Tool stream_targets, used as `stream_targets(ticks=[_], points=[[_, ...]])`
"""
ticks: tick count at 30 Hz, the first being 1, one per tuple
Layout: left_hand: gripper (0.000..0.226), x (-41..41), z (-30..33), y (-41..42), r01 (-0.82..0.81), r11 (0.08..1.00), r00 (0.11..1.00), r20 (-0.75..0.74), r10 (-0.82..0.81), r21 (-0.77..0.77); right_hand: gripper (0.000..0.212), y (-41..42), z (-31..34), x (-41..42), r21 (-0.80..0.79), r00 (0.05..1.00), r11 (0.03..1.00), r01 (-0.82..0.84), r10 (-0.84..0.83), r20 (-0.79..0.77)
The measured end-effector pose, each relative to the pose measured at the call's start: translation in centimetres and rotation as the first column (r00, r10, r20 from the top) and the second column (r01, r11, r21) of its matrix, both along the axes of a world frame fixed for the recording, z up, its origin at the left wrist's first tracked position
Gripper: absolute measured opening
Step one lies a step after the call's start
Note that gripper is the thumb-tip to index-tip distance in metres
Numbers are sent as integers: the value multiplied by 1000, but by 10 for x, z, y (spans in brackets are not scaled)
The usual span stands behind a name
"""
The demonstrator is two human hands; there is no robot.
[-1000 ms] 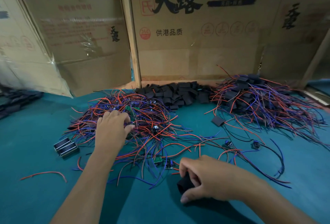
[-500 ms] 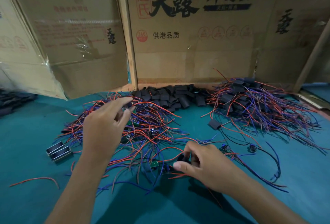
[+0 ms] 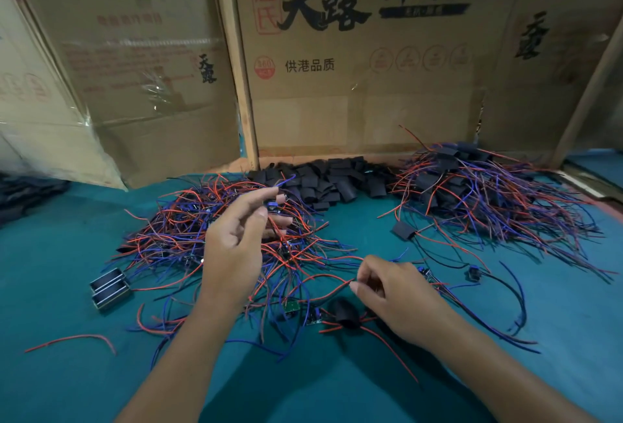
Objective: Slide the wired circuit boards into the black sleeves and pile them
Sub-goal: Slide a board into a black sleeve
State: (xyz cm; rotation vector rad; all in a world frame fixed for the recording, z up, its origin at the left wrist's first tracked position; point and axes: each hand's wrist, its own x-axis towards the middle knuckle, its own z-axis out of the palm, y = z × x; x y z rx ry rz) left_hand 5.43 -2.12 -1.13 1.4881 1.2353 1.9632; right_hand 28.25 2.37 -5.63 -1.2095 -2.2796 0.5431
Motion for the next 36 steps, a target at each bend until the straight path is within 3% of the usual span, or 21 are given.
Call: stream_targets(ticks=[3, 7, 13, 18, 24, 36], points=[[19, 3, 2, 1, 33, 999, 991, 128, -32, -2, 33, -5, 2, -3, 22, 998, 998, -56, 55, 29], [18, 5, 1, 2, 117, 993, 945, 307, -114, 7, 59, -17, -3, -12, 81, 974, 997, -16, -3, 228], [31, 8, 5, 3, 181, 983, 851, 497, -170, 27, 35, -21, 0, -14, 70, 960, 997, -29, 8, 281], [38, 7, 6, 2, 234, 972, 818, 537, -206, 18, 31, -13, 2, -7, 74, 959, 997, -32, 10, 283], [40, 5, 7, 0, 275, 961, 811, 534, -240, 15, 28, -4, 1, -1, 7, 960, 989, -145, 139, 242], [40, 4, 8, 1, 269, 963, 782, 580, -230, 19, 40, -5, 13, -2, -36, 895, 987, -159, 159, 416]])
